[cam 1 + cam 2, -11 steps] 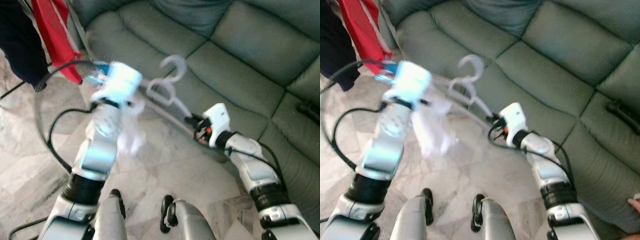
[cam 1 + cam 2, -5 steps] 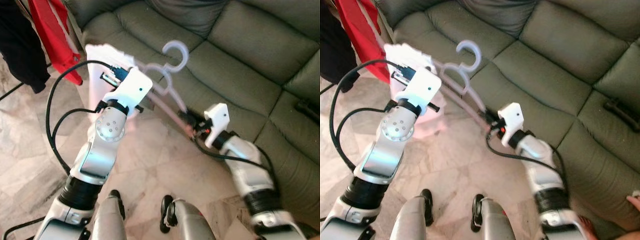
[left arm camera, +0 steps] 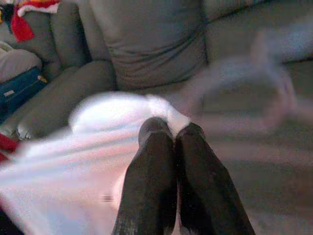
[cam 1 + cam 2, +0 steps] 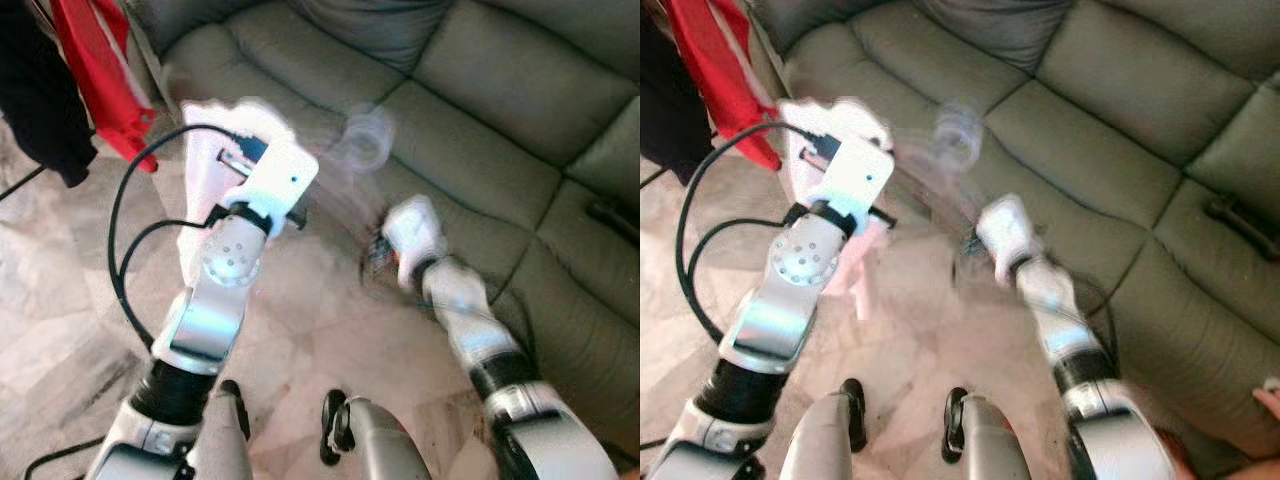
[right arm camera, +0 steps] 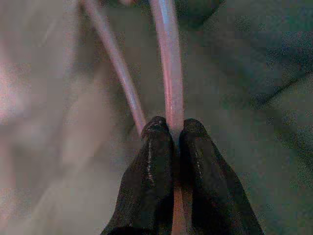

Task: Hang hanger

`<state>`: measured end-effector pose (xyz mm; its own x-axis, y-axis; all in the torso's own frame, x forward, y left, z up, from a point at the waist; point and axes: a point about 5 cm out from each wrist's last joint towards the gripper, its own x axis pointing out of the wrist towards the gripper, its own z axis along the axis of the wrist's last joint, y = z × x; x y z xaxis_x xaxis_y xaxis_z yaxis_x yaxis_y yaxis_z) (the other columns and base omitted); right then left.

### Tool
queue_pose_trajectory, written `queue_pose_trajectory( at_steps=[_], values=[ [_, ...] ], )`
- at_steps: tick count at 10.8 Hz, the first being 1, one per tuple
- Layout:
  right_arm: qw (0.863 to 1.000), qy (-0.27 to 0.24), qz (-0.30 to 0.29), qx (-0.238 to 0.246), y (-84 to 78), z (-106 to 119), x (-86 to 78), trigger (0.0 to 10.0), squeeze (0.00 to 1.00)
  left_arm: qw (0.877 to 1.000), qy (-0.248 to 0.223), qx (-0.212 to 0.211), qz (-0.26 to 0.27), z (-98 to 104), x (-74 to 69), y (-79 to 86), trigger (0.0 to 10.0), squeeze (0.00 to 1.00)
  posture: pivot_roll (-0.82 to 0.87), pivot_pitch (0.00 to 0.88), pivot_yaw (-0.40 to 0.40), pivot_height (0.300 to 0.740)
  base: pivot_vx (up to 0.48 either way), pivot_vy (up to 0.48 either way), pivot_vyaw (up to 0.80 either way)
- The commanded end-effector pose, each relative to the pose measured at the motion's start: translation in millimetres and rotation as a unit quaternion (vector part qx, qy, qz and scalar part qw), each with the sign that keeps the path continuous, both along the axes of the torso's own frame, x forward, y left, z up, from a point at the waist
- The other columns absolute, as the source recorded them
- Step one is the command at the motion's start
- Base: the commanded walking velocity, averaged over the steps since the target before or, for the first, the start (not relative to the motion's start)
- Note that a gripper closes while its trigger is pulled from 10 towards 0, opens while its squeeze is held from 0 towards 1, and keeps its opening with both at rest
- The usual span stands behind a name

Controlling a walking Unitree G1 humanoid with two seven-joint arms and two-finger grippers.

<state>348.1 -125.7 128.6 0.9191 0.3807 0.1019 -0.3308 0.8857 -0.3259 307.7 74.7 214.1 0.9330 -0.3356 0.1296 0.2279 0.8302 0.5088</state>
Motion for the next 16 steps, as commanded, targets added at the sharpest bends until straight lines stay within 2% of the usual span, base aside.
queue_pose_trajectory(
  at_steps=[1, 2, 3, 4, 5, 6, 7, 8, 9, 10, 11, 12, 13, 14, 16],
  values=[
    [0.988, -0.126, 0.066, 0.063, 32.0, 51.1, -2.0, 10.0, 0.0, 0.998, 0.006, 0.008, -0.055, -3.7, -8.3, -23.0, 10.0, 0.0, 0.03, 0.238, -0.081, 0.74, 0.0, 0.0, 0.0],
    [0.995, -0.031, 0.073, 0.065, 28.4, 22.8, -6.9, 10.0, 0.0, 1.0, 0.008, 0.012, 0.013, -4.2, 4.8, 0.8, 10.0, 0.0, 0.03, 0.238, -0.083, 0.74, 0.0, 0.0, 0.0],
    [0.986, 0.142, 0.087, 0.025, 18.1, -34.7, -24.6, 10.0, 0.0, 0.999, 0.009, 0.017, 0.044, -4.0, 11.0, 13.3, 10.0, 0.0, 0.03, 0.24, -0.089, 0.74, 0.0, 0.0, 0.0],
    [0.967, 0.244, 0.064, 0.027, 3.6, -72.7, -44.6, 10.0, 0.0, 0.998, 0.015, 0.02, 0.059, -5.2, 14.0, 20.7, 10.0, 0.0, 0.03, 0.246, -0.092, 0.74, 0.0, 0.0, 0.0],
    [0.942, 0.308, -0.028, 0.128, -16.3, -90.2, -55.7, 10.0, 0.0, 0.997, 0.013, 0.025, 0.069, -4.8, 15.9, 26.2, 10.0, 0.0, 0.03, 0.25, -0.087, 0.74, 0.0, 0.0, 0.0],
    [0.944, 0.296, -0.079, 0.122, -31.0, -88.3, -52.8, 10.0, 0.0, 0.997, 0.013, 0.023, 0.069, -4.5, 15.8, 26.2, 10.0, 0.0, 0.02, 0.25, -0.084, 0.74, 0.0, 0.0, 0.0],
    [0.953, 0.251, -0.098, 0.135, -38.4, -73.2, -45.2, 10.0, 0.0, 0.997, 0.013, 0.025, 0.066, -5.2, 16.1, 24.9, 10.0, 0.0, 0.02, 0.249, -0.082, 0.74, 0.0, 0.0, 0.0],
    [0.977, 0.134, -0.049, 0.158, -32.3, -29.6, -34.2, 10.0, 0.0, 0.997, 0.012, 0.03, 0.064, -5.6, 17.4, 24.4, 10.0, 0.0, 0.02, 0.245, -0.077, 0.74, 0.0, 0.0, 0.0],
    [0.973, 0.15, -0.05, 0.167, -33.4, -27.8, -32.5, 10.0, 0.0, 0.997, 0.011, 0.03, 0.066, -4.6, 18.2, 24.9, 10.0, 0.0, 0.02, 0.244, -0.078, 0.74, 0.0, 0.0, 0.0],
    [0.965, 0.239, 0.067, 0.09, -18.3, -44.9, -49.3, 10.0, 0.0, 0.996, 0.009, 0.034, 0.077, -5.5, 19.9, 28.3, 10.0, 0.0, 0.03, 0.24, -0.08, 0.74, 0.0, 0.0, 0.0],
    [0.966, 0.218, 0.119, 0.067, -12.4, -35.0, -55.9, 10.0, 0.0, 0.996, 0.01, 0.035, 0.079, -5.9, 19.9, 30.0, 10.0, 0.0, 0.03, 0.238, -0.08, 0.74, 0.0, 0.0, 0.0],
    [0.982, 0.184, 0.043, 0.011, -30.9, -33.3, -45.6, 10.0, 0.0, 0.997, 0.009, 0.03, 0.075, -4.4, 19.3, 29.2, 10.0, 0.0, 0.03, 0.239, -0.08, 0.74, 0.0, 0.0, 0.0],
    [0.962, 0.267, 0.052, 0.007, -40.4, -55.6, -56.4, 10.0, 0.0, 0.999, 0.008, 0.02, 0.043, -3.5, 16.8, 19.7, 10.0, 0.0, 0.03, 0.236, -0.076, 0.74, 0.0, 0.0, 0.0],
    [0.956, 0.269, 0.087, -0.081, -44.6, -67.9, -68.2, 10.0, 0.0, 0.999, 0.014, 0.035, -0.001, -8.8, 10.7, 8.6, 10.0, 0.0, 0.03, 0.237, -0.074, 0.74, 0.0, 0.0, 0.0],
    [0.976, 0.208, 0.06, -0.027, -42.0, -49.6, -56.5, 10.0, 0.0, 0.997, 0.044, 0.058, -0.031, -25.9, 2.0, 4.5, 10.0, 0.0, 0.03, 0.24, -0.07, 0.74, 0.0, 0.0, 0.0]
  ],
)
